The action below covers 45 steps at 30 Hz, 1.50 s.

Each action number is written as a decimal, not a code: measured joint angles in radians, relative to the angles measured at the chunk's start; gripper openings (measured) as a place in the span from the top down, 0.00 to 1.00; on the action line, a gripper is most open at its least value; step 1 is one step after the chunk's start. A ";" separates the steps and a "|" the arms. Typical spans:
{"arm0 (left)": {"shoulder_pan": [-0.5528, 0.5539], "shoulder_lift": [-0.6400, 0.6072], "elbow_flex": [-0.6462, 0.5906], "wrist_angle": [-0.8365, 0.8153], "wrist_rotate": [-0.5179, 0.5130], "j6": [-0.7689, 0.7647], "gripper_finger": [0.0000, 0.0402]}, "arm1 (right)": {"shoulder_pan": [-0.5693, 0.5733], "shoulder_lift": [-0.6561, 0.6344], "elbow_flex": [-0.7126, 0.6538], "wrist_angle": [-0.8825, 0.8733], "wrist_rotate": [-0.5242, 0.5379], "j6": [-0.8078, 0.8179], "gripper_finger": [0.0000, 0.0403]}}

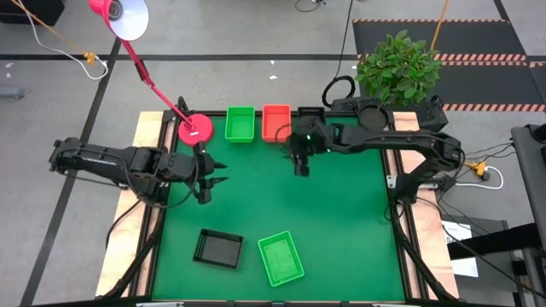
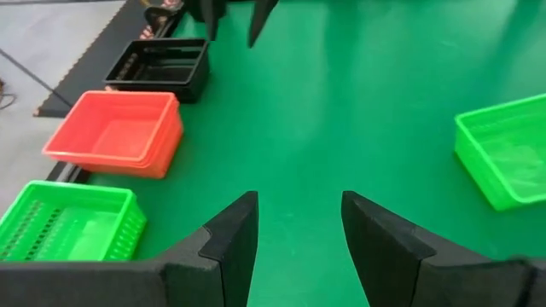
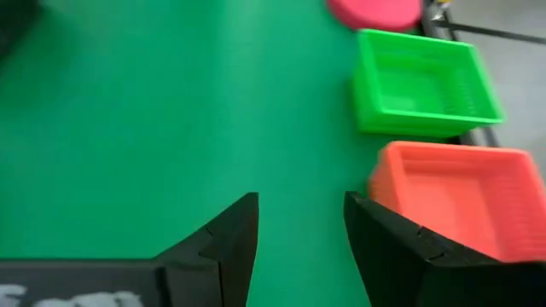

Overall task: Stack baskets by color
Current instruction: Stack the bottom black basket on top of the black stacked baskets

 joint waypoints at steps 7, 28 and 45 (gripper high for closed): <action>-0.054 0.038 0.000 -0.001 0.000 -0.002 0.57 | 0.134 -0.038 0.000 -0.073 0.001 0.073 0.58; -0.399 0.274 0.000 -0.258 0.027 -0.032 0.57 | 0.285 -0.074 -0.261 0.151 0.000 0.248 0.60; -0.710 0.297 0.000 -0.334 0.117 0.318 0.57 | 0.299 -0.075 -0.264 0.287 0.001 0.219 0.60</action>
